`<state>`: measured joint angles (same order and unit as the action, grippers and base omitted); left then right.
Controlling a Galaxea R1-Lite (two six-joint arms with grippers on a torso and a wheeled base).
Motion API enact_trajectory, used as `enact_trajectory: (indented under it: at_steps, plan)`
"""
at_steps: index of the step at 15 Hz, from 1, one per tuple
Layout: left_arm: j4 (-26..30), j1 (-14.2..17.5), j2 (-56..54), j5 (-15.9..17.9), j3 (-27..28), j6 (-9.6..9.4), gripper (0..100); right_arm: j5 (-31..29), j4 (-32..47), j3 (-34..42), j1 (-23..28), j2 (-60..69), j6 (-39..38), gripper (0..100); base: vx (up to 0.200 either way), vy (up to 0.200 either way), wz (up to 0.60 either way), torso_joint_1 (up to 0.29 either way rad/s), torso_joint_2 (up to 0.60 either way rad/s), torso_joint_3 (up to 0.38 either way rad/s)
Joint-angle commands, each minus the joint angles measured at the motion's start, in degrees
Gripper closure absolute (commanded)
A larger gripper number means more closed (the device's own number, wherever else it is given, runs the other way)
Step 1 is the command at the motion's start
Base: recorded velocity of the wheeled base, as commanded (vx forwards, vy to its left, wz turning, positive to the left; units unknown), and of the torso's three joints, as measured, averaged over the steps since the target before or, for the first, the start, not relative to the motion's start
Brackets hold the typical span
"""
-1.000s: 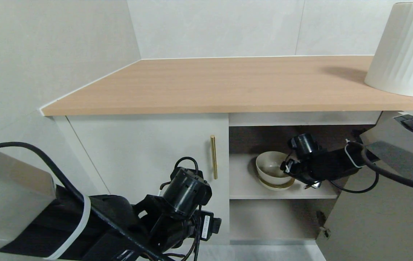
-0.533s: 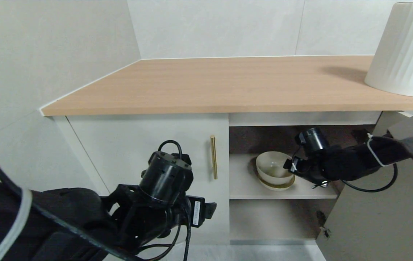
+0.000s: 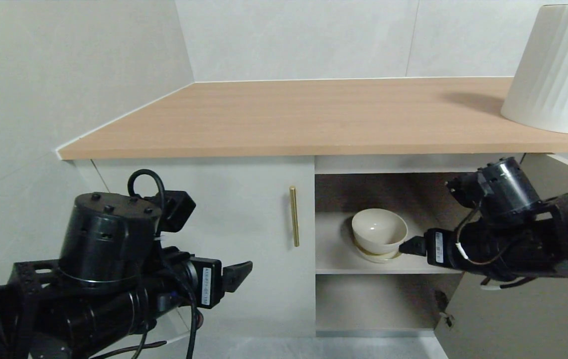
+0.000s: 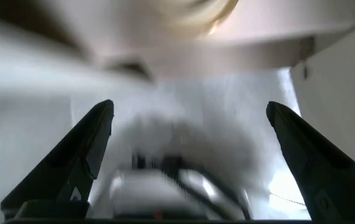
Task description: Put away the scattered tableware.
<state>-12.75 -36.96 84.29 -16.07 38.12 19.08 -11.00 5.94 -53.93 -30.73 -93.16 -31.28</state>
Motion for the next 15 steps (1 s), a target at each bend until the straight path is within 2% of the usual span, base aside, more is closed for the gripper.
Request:
enact_trajectory:
  at_steps: [1,7,15]
  plan:
    - [-0.08,1.45,-2.81,-0.02,-0.94,-0.01,0,0.01,0.65,4.71,-3.19,9.05,0.87,0,0.000,0.000,0.00,0.000,0.00,0.000]
    - [-0.17,1.63,-2.20,-0.19,-1.91,0.26,0,-0.34,0.65,8.76,-5.74,12.21,1.84,0,0.000,0.000,0.00,0.000,0.00,0.000]
    - [-0.34,1.63,-0.09,-0.37,-1.91,0.17,0,-0.34,0.65,9.90,-6.62,11.33,2.54,0,-0.200,0.000,0.00,0.002,0.00,0.001]
